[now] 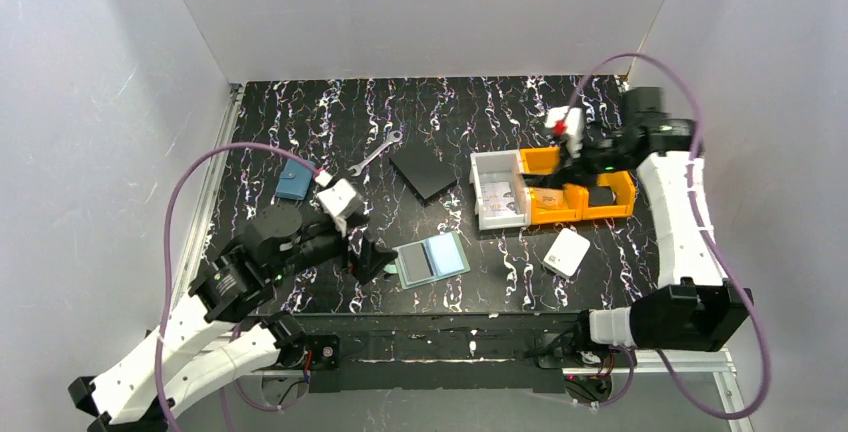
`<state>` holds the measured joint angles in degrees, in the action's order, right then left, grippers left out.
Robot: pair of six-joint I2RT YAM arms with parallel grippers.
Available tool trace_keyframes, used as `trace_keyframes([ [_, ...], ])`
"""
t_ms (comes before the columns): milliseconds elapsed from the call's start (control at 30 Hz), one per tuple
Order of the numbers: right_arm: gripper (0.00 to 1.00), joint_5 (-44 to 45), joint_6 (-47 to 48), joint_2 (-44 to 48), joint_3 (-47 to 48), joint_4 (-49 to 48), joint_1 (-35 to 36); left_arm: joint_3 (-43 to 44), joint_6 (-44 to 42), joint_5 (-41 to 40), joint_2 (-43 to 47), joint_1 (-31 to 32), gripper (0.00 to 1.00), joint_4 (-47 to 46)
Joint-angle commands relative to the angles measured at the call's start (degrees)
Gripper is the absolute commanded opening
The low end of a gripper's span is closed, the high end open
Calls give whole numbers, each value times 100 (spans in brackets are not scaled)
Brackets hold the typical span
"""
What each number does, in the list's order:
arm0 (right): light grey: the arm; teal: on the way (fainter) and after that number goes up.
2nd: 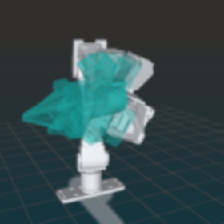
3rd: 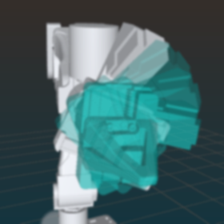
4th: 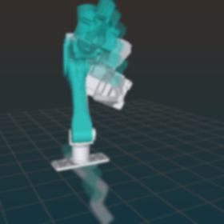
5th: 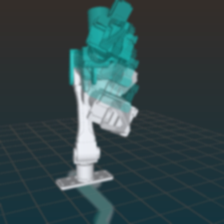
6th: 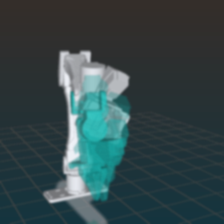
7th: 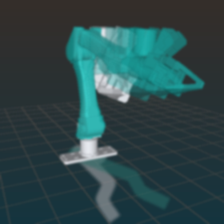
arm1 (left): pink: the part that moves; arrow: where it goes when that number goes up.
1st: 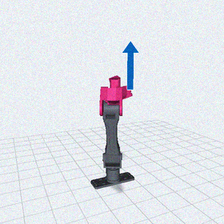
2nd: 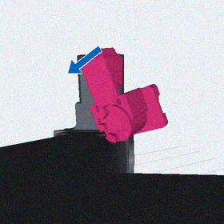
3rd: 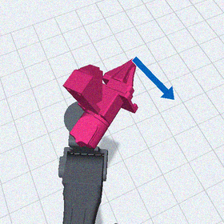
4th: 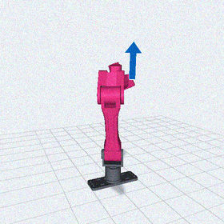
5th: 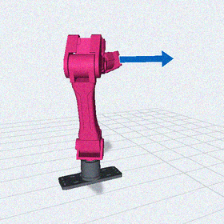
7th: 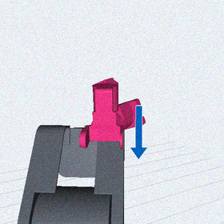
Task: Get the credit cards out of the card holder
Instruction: Place the credit card in the storage box.
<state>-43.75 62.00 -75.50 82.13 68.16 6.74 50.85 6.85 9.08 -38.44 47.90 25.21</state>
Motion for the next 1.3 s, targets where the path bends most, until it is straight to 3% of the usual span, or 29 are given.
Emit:
trace_keyframes([
  [0, 1, 630, 1999, -403, 735, 1274, -1916, -499, -18, -232, 368, -31, 98, 163],
  [133, 1, 729, 2356, -1210, 1281, 1292, -3346, -726, -235, -389, 554, -34, 98, 355],
  [233, 1, 746, 2277, -1897, 1619, 1277, -3752, -963, -360, -455, 638, -28, 98, 178],
  [433, 1, 578, 1852, -2390, 1442, 607, -3715, -1390, -454, -474, 589, -35, 98, -369],
  [600, 1, 753, 1317, -2968, 1117, -269, -2934, -1461, -492, -591, 673, -31, 99, -298],
  [1067, 3, 1631, 1010, -3810, 1077, -292, -2520, -1439, -536, -553, 563, -34, 99, -277],
  [1267, 13, 1725, 791, -3819, 1034, -489, -2520, -1444, -536, -509, 528, -34, 99, -284],
])
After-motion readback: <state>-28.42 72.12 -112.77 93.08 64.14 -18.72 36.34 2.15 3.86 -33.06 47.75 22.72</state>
